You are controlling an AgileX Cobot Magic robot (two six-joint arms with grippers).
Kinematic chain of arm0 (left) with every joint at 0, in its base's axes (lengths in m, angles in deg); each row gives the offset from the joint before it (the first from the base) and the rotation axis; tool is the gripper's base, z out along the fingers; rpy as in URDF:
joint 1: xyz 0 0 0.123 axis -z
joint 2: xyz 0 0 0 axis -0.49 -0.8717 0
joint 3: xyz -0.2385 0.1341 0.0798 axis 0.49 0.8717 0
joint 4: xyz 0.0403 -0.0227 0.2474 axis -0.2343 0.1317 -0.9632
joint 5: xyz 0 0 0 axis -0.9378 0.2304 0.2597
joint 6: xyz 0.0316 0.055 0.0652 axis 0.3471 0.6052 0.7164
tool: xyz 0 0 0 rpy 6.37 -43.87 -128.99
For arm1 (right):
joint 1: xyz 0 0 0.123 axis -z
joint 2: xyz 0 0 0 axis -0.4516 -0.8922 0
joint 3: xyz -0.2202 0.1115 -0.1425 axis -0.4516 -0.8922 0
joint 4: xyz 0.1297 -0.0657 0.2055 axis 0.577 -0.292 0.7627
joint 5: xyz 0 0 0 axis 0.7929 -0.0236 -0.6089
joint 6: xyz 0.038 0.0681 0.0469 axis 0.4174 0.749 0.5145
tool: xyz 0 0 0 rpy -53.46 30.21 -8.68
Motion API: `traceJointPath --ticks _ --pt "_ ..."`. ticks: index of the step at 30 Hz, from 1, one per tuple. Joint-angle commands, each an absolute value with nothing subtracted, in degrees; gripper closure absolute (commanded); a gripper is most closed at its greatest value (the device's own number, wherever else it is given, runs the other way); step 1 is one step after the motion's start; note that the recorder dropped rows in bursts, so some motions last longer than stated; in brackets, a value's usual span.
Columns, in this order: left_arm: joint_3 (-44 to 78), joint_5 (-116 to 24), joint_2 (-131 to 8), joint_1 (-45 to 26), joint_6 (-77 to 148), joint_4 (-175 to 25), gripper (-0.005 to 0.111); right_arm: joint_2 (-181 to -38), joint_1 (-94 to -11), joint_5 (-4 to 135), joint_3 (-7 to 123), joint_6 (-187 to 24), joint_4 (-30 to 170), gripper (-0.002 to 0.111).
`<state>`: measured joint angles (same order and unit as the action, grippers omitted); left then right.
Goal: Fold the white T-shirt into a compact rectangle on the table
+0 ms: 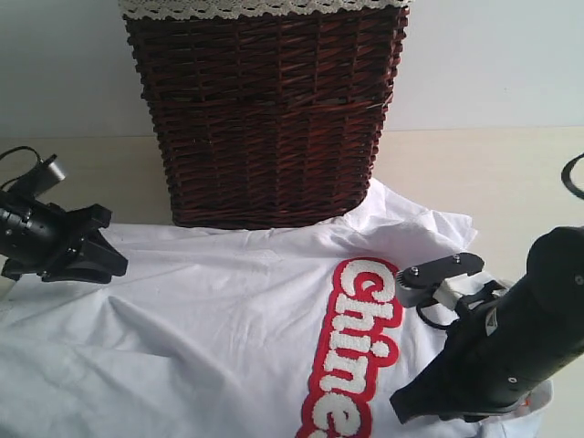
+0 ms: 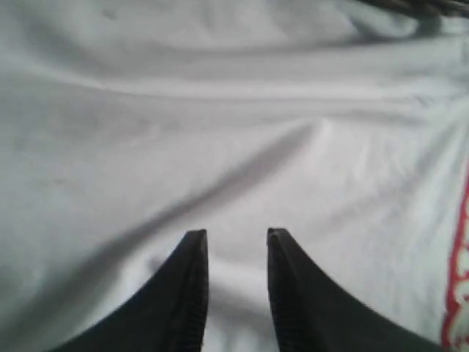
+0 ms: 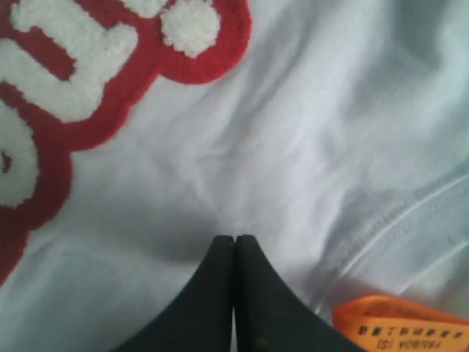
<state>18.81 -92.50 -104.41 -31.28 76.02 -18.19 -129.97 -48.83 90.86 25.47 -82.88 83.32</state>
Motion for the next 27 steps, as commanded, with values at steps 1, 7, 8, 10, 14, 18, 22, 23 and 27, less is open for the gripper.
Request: traceJointPath --ticks 1,7,8,10,14,18,22,23,27 --pt "18.19 -104.23 -102.85 -31.41 78.77 -16.50 0.077 -134.95 -48.87 90.41 25.46 -76.50 74.91 0.108" --pt "19.11 -109.97 -99.96 -31.31 78.65 -17.78 0.077 -138.45 -48.87 89.91 25.86 -48.60 47.18 0.108" --pt "19.67 -110.96 -99.68 -31.31 78.65 -17.78 0.077 -138.82 -48.77 89.91 26.47 -43.09 42.22 0.108" --pt "21.14 -111.95 -99.33 -30.94 78.65 -17.94 0.077 -139.26 -48.19 91.77 29.29 -37.18 35.44 0.108" --pt "24.60 -111.37 -99.20 -28.54 78.95 -19.44 0.077 -140.86 -45.69 98.90 36.48 -43.74 33.26 0.108" --pt "25.64 -109.10 -99.07 -24.69 92.67 -16.19 0.077 -140.36 -44.68 104.95 40.91 -74.62 41.35 0.108" --pt "25.53 -102.13 -96.07 -20.48 108.57 -18.03 0.077 -134.81 -44.82 106.20 41.02 -117.75 69.97 0.108" --pt "25.20 -98.52 -94.61 -19.34 110.28 -23.12 0.077 -133.38 -44.82 107.76 41.02 -127.68 75.93 0.108" --pt "25.09 -87.38 -88.59 -15.45 106.97 -48.82 0.077 -129.46 -44.82 113.79 41.02 -151.13 81.94 0.108"
